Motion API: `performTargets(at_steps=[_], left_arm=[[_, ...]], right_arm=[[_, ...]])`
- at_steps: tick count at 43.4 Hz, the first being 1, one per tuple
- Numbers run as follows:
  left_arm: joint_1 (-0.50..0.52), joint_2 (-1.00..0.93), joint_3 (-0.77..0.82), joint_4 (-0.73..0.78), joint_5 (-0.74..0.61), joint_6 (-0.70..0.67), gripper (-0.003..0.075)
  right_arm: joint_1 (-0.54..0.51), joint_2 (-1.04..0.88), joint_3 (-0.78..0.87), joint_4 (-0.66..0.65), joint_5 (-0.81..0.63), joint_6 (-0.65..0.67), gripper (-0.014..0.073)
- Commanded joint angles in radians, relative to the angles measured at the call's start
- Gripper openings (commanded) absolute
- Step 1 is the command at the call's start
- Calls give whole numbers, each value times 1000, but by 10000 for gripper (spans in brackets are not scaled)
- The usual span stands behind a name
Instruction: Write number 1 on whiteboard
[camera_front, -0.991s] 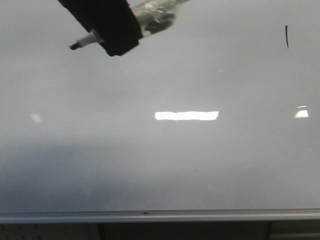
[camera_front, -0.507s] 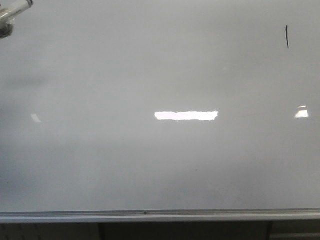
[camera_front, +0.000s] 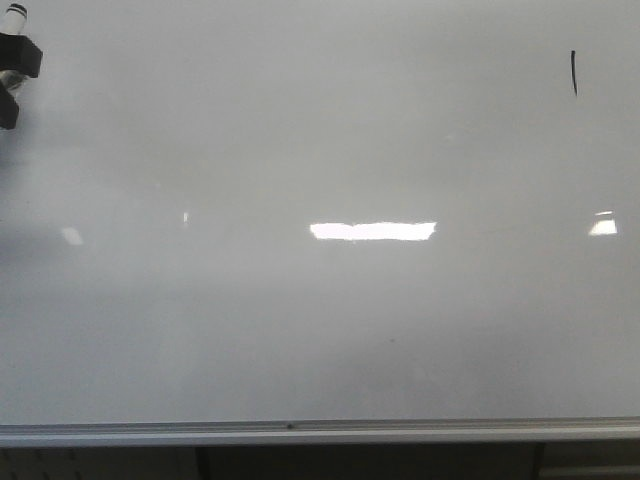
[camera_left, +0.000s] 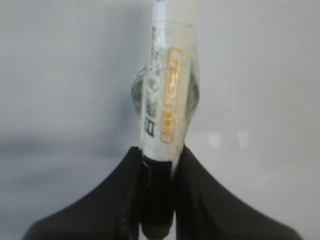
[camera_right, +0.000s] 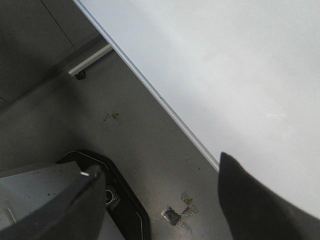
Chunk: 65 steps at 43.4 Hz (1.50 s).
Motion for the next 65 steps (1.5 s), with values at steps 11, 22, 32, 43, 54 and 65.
performTargets(at_steps=[11, 22, 32, 43, 54, 65], left_arm=[[6, 47, -33, -37, -183, -11, 136], [6, 66, -33, -34, -190, -9, 344], [6, 60, -33, 11, -164, -8, 379], [6, -45, -34, 83, -44, -5, 379], [6, -261, -34, 105, 221, 2, 377], [-57, -523, -34, 99, 502, 90, 376]], right_arm=[[-5, -18, -24, 34, -37, -2, 508], [-5, -18, -24, 34, -38, -2, 508], [-5, -18, -24, 34, -37, -2, 508], [-5, -18, -24, 35, -38, -2, 508], [-5, -18, -25, 28, -29, 97, 508], [-5, -34, -32, -212, 5, 454, 508]])
